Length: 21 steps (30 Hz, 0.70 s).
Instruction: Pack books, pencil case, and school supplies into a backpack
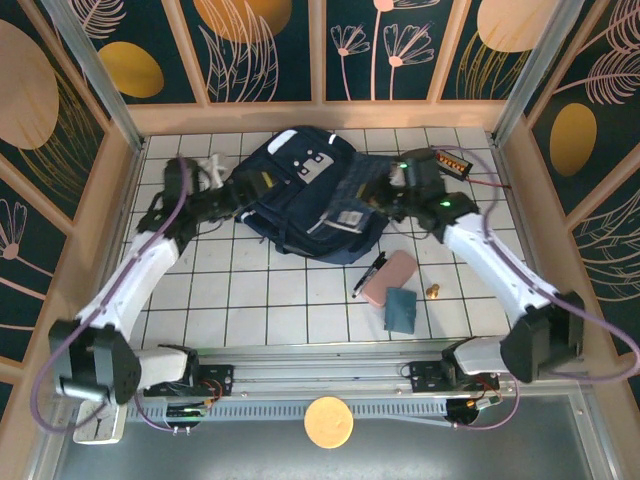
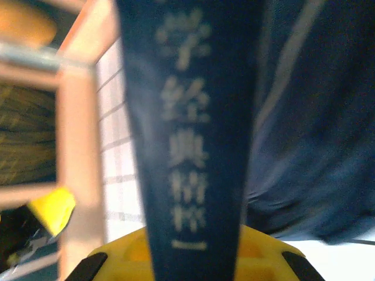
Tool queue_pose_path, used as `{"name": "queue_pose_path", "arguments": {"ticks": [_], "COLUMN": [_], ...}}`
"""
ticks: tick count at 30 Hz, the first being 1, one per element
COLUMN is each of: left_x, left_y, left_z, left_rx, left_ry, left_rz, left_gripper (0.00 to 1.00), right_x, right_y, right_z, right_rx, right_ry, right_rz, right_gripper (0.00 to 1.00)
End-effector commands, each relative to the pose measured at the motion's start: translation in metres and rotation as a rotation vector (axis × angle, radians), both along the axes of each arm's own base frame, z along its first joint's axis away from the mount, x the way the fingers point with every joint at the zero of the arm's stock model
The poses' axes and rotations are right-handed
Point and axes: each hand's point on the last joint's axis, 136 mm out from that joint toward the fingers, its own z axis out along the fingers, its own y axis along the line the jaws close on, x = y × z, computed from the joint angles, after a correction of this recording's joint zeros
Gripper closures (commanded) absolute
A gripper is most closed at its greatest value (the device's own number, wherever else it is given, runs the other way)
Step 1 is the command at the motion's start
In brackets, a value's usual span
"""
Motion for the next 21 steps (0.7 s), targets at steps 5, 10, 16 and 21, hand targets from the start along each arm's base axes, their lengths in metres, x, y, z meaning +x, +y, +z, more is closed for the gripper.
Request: {"name": "queue_pose_path", "arguments": {"ticks": [5,10,16,21], "left_x": [0.026,0.039,0.047,0.056], "left_y": [-0.063,-0.118,-0.161,-0.178], "left_z": [-0.073,-0.109,-0.127,-0.150], "left_rx": [0.653,0.895,0.986,1.050], "left_ry": [-0.055,-0.139,-0.179,-0.155], "left_rz": [-0.212,-0.373,-0.471,-0.476], "left_gripper": [0.01,0.01,0.02,0.04], "right_x": [-0.043,-0.057,-0.064,-0.060], "right_y": [-0.135,-0.146,-0.153,-0.150], "right_z": [-0.016,-0.020,-0.026,-0.022], "right_rx": [-0.336,-0.306,-0.311,-0.275], "right_ry": [0.127,0.139,0.153,0.146], "right_rz": [-0.342,-0.364,-0.376,-0.356], "right_gripper": [1.00,1.00,1.00,1.00]}}
